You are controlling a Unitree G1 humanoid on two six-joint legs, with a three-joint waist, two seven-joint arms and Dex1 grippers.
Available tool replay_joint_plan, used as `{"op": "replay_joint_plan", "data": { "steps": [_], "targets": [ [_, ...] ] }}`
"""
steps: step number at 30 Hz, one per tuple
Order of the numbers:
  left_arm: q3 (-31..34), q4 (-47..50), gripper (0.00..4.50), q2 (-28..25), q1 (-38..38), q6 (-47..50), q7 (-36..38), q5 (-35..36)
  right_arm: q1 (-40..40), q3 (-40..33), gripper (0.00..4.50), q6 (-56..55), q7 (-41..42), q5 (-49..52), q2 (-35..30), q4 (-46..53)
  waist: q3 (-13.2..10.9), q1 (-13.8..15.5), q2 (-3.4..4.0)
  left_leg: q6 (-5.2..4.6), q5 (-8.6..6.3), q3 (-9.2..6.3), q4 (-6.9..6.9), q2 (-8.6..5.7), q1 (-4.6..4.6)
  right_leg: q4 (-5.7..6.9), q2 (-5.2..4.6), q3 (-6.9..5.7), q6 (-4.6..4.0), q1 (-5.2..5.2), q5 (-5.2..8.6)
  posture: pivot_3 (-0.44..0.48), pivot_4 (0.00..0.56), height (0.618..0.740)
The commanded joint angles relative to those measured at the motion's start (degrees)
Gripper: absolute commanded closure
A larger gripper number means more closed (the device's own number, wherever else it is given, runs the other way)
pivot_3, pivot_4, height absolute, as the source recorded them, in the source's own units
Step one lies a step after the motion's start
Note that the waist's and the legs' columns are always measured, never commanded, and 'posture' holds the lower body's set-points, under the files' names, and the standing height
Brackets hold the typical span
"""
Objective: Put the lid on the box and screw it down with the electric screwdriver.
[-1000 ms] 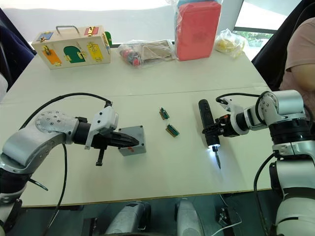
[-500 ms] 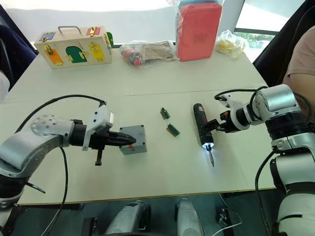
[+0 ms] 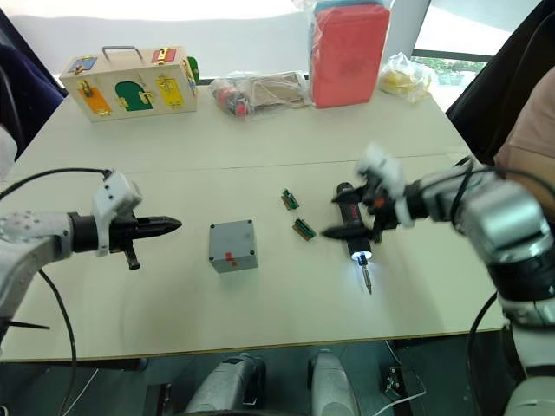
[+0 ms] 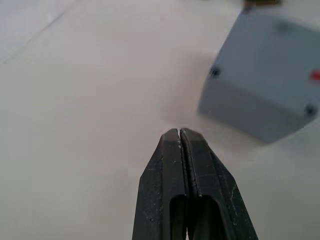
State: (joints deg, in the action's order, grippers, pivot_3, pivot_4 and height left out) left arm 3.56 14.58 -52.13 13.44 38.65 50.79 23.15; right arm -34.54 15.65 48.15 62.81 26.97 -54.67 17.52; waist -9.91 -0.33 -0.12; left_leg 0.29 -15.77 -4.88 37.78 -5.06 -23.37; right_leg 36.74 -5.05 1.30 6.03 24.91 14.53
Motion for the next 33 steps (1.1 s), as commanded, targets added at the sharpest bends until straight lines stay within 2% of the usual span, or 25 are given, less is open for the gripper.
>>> {"op": "replay_joint_plan", "data": {
  "steps": [1,6,11,20,23,29,33],
  "targets": [
    [-1.4,3.4,4.50,4.6,-1.7,1.0,-2.9,0.9,1.6,3.2,0.02,1.4,-6.0,-1.1,7.5,6.0,0.0,0.0,-0.09,-0.27,-0.16,-0.03,0.23,0.01,-0.01,0.17,0.01,0.02,0.00,-0.02,0.00,0.000,0.150,0.740],
    [-2.1,6.2,4.50,7.0,-3.5,2.8,-4.2,1.3,1.8,7.0,0.02,1.5,-9.7,-4.2,13.9,4.0,0.1,0.0,-0.18,-0.10,-0.08,-0.06,0.26,0.00,-0.03,0.27,0.00,0.03,-0.01,0.06,0.01,0.000,0.150,0.740],
    [-3.9,6.4,4.50,7.9,-2.4,3.2,-4.2,0.9,0.8,8.5,0.02,1.4,-9.6,-5.4,16.8,1.8,0.1,-0.1,-0.18,0.01,-0.02,-0.07,0.27,-0.01,-0.02,0.28,0.01,0.01,-0.01,0.04,0.01,0.000,0.150,0.740],
    [-10.2,-2.1,4.50,10.5,6.1,-2.0,-1.9,-3.4,0.3,7.6,0.02,4.3,-9.5,-2.1,24.8,1.0,0.1,-0.2,-0.19,0.04,0.01,-0.08,0.27,-0.02,-0.01,0.33,0.03,-0.04,-0.01,0.05,0.01,0.000,0.150,0.740],
    [-12.8,-5.4,4.50,10.4,8.1,-5.1,0.0,-6.0,0.9,7.6,0.02,6.3,-9.6,-1.1,25.6,2.8,0.1,-0.2,-0.18,0.04,0.01,-0.08,0.27,-0.03,-0.01,0.34,0.03,-0.06,-0.01,0.05,0.01,0.000,0.150,0.740],
    [-13.8,-13.5,4.50,10.1,12.7,-10.2,2.0,-10.2,1.6,5.6,0.02,10.1,-11.3,1.5,25.5,7.4,0.1,-0.3,-0.19,0.05,0.02,-0.10,0.28,-0.03,-0.01,0.36,0.04,-0.07,-0.01,0.07,0.01,0.000,0.150,0.740],
    [-11.4,-12.8,4.50,6.9,10.6,-10.5,3.9,-10.2,2.0,2.1,0.02,7.6,-10.7,1.4,21.3,9.2,0.1,-0.5,-0.19,0.05,0.02,-0.09,0.27,-0.03,-0.01,0.37,0.04,-0.06,-0.01,0.09,0.01,0.000,0.150,0.740]
  ]
}}
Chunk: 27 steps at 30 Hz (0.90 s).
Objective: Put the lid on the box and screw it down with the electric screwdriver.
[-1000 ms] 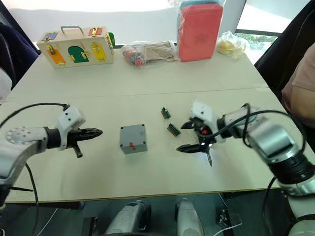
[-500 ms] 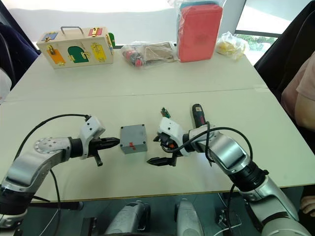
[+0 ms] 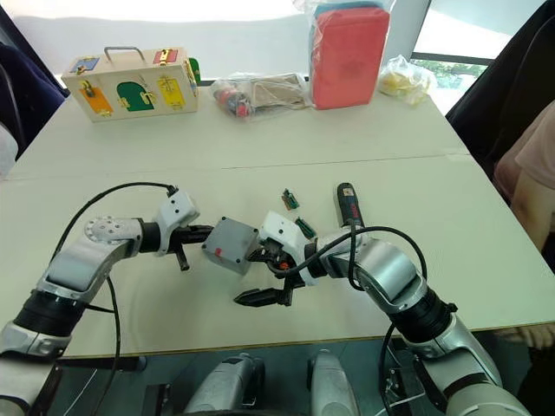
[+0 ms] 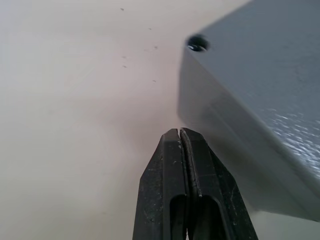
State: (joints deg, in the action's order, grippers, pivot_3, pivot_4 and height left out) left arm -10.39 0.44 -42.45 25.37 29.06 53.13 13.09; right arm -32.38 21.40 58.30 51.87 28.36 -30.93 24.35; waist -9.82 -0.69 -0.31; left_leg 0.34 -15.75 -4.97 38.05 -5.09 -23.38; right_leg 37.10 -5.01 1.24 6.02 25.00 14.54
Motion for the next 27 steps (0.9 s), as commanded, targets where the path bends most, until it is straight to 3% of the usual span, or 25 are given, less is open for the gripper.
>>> {"op": "replay_joint_plan", "data": {
  "steps": [1,6,12,16,20,27],
  "targets": [
    [3.1,2.4,4.50,-4.0,-2.5,-0.6,2.1,-0.1,-0.4,-3.7,0.02,-4.1,0.4,-1.1,-3.5,1.5,0.0,-0.1,0.00,0.00,0.00,0.01,0.00,0.00,0.00,0.00,0.00,0.01,0.00,0.01,0.00,0.000,0.150,0.740],
    [8.1,12.8,4.50,-7.5,-11.6,4.9,2.3,4.2,-3.6,-0.5,0.02,-17.3,3.4,-9.0,-5.1,-9.9,0.0,-0.3,0.00,-0.01,-0.01,0.06,-0.03,0.03,0.00,0.02,0.02,0.05,0.00,0.06,0.00,0.000,0.150,0.740],
    [13.6,24.0,4.50,-5.8,-20.6,12.2,-1.2,10.3,-7.5,3.3,0.02,-28.6,9.4,-14.5,-2.4,-22.1,0.0,0.0,-0.02,-0.02,-0.01,0.05,-0.01,0.03,0.00,0.03,-0.01,0.05,0.00,0.00,0.00,0.000,0.150,0.740],
    [12.4,28.4,4.50,-2.7,-21.7,15.1,-5.0,11.8,-9.4,5.1,0.02,-34.7,12.1,-17.4,0.8,-28.6,0.0,0.0,-0.02,-0.02,-0.01,0.05,0.00,0.02,0.01,0.03,0.00,0.04,0.00,0.00,0.00,0.000,0.150,0.740],
    [11.7,28.9,4.50,2.5,-20.0,17.2,-10.1,12.4,-7.9,5.7,0.02,-33.6,16.4,-16.4,1.0,-26.3,0.0,0.1,-0.03,0.00,0.00,0.02,0.01,0.02,0.01,0.04,0.01,0.01,0.00,0.00,0.00,0.000,0.150,0.740],
    [10.4,25.4,4.50,2.6,-17.4,15.6,-11.7,9.5,-4.0,4.2,0.02,-27.2,16.3,-14.4,1.3,-18.5,0.0,0.1,-0.03,0.04,0.02,0.00,0.02,0.03,0.02,0.04,0.02,0.02,0.00,0.00,0.00,0.000,0.150,0.740]
  ]
}}
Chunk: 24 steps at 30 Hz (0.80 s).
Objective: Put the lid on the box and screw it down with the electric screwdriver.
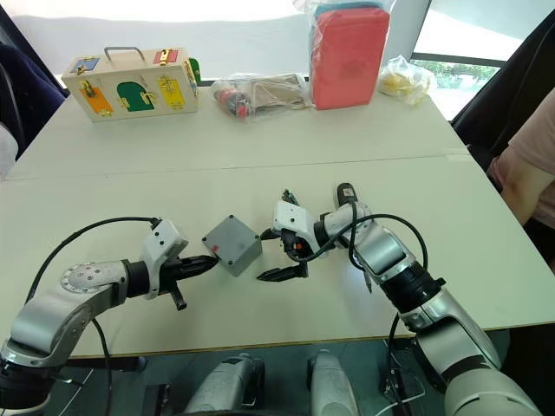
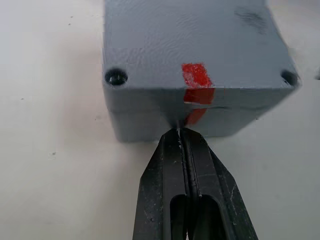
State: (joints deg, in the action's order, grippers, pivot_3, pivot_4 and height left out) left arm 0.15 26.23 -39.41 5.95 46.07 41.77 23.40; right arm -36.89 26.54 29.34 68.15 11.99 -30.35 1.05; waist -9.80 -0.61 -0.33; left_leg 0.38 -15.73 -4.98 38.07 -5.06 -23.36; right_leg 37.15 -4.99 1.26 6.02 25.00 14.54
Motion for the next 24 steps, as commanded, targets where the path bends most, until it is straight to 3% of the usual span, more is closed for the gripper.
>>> {"op": "replay_joint_plan", "data": {
  "steps": [1,15,19,24],
  "targets": [
    [-0.3,-0.7,4.50,-0.5,2.3,-1.6,-0.3,-0.9,0.7,-1.1,0.02,2.4,-0.1,2.0,0.8,5.4,0.0,0.0,0.00,0.00,0.00,0.00,0.00,0.00,0.00,0.00,0.00,0.00,0.00,0.00,0.00,0.000,0.150,0.740],
    [-1.9,-2.8,4.50,-2.8,8.0,0.1,2.1,-0.7,4.3,-3.0,0.02,8.0,-5.3,3.2,1.1,12.0,0.0,-0.1,0.00,0.00,0.00,0.00,0.00,-0.01,0.00,-0.01,-0.01,0.00,0.00,0.00,0.00,0.000,0.150,0.740],
    [-1.0,-1.1,4.50,-4.6,6.9,1.3,3.5,0.5,4.7,-4.8,0.02,8.0,-6.8,3.0,0.1,12.2,0.0,0.0,0.00,0.00,0.00,0.00,0.00,-0.01,0.00,-0.01,-0.01,0.00,0.00,0.00,0.00,0.000,0.150,0.740],
    [-0.6,0.0,4.50,-7.5,1.3,-0.5,6.2,1.1,5.8,-12.3,0.02,12.5,-8.5,6.9,-3.3,16.4,0.0,0.0,0.00,0.00,0.00,0.02,-0.01,-0.01,0.00,-0.02,-0.02,0.05,0.00,0.00,0.00,0.000,0.150,0.740]
  ]
}}
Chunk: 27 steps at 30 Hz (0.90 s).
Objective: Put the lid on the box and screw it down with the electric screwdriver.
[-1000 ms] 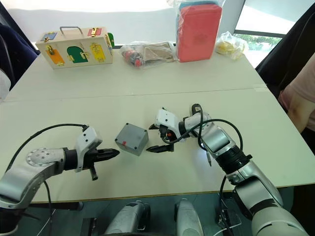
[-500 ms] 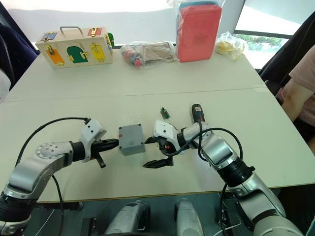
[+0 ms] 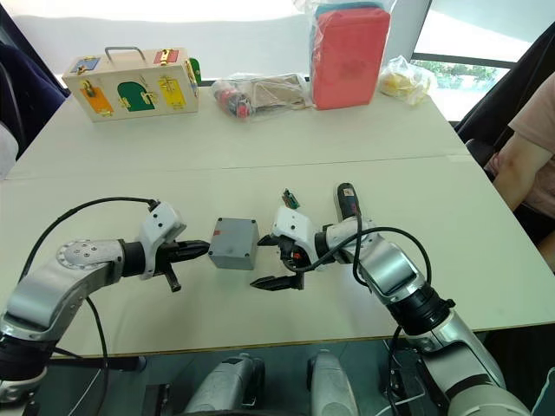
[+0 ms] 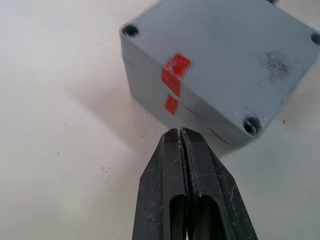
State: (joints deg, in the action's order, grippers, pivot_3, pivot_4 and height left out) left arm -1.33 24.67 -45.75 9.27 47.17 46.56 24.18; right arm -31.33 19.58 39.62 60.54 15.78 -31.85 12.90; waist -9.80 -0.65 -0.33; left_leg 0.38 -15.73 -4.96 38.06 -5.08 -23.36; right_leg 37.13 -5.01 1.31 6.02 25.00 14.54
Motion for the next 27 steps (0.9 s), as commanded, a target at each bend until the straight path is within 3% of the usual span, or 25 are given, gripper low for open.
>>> {"op": "replay_joint_plan", "data": {
  "steps": [1,8,14,17,19,27],
  "targets": [
    [1.0,1.5,4.50,-1.2,-2.5,-1.9,1.5,0.3,0.3,-6.8,0.02,3.2,-1.3,3.9,-2.4,5.2,0.0,0.1,-0.01,0.00,0.00,-0.01,0.00,0.00,-0.01,-0.01,0.00,0.00,0.00,0.00,0.00,0.000,0.150,0.740],
    [4.1,1.8,4.50,-0.8,-1.5,-1.3,3.7,4.6,-0.1,-17.8,0.02,10.5,-13.1,6.7,0.8,0.1,0.0,0.2,-0.02,-0.04,-0.03,-0.05,0.00,0.01,0.02,0.00,-0.02,-0.02,-0.01,-0.08,0.00,0.000,0.150,0.740],
    [10.9,2.4,4.50,-3.4,5.8,4.5,6.4,14.3,1.8,-17.2,0.02,7.9,-21.5,2.3,3.6,-3.7,0.0,0.1,-0.06,0.01,0.01,-0.06,-0.01,0.01,-0.01,0.01,-0.01,-0.04,-0.01,-0.02,0.00,0.000,0.150,0.740],
    [10.9,2.7,4.50,-4.8,9.0,6.0,6.6,16.1,2.3,-16.3,0.72,6.8,-22.3,1.9,4.4,-4.0,0.0,-0.1,-0.04,0.01,0.01,0.00,-0.01,-0.01,0.00,0.02,-0.02,0.00,0.00,-0.02,0.00,0.000,0.150,0.740],
    [10.0,3.0,4.50,-5.1,10.9,6.4,6.3,16.5,2.7,-15.3,1.42,5.9,-23.0,1.3,4.9,-4.1,0.0,-0.1,-0.04,0.01,0.01,0.03,-0.01,0.00,0.01,0.02,0.01,-0.01,0.00,-0.02,0.00,0.000,0.150,0.740],
    [7.7,4.4,4.50,-5.9,11.5,6.3,5.7,16.2,3.4,-13.1,1.42,4.3,-24.3,0.0,5.6,-4.0,0.0,-0.1,-0.05,0.01,0.01,0.03,-0.01,0.01,0.01,0.04,0.04,0.00,0.00,0.00,0.00,0.000,0.150,0.740]
  ]
}}
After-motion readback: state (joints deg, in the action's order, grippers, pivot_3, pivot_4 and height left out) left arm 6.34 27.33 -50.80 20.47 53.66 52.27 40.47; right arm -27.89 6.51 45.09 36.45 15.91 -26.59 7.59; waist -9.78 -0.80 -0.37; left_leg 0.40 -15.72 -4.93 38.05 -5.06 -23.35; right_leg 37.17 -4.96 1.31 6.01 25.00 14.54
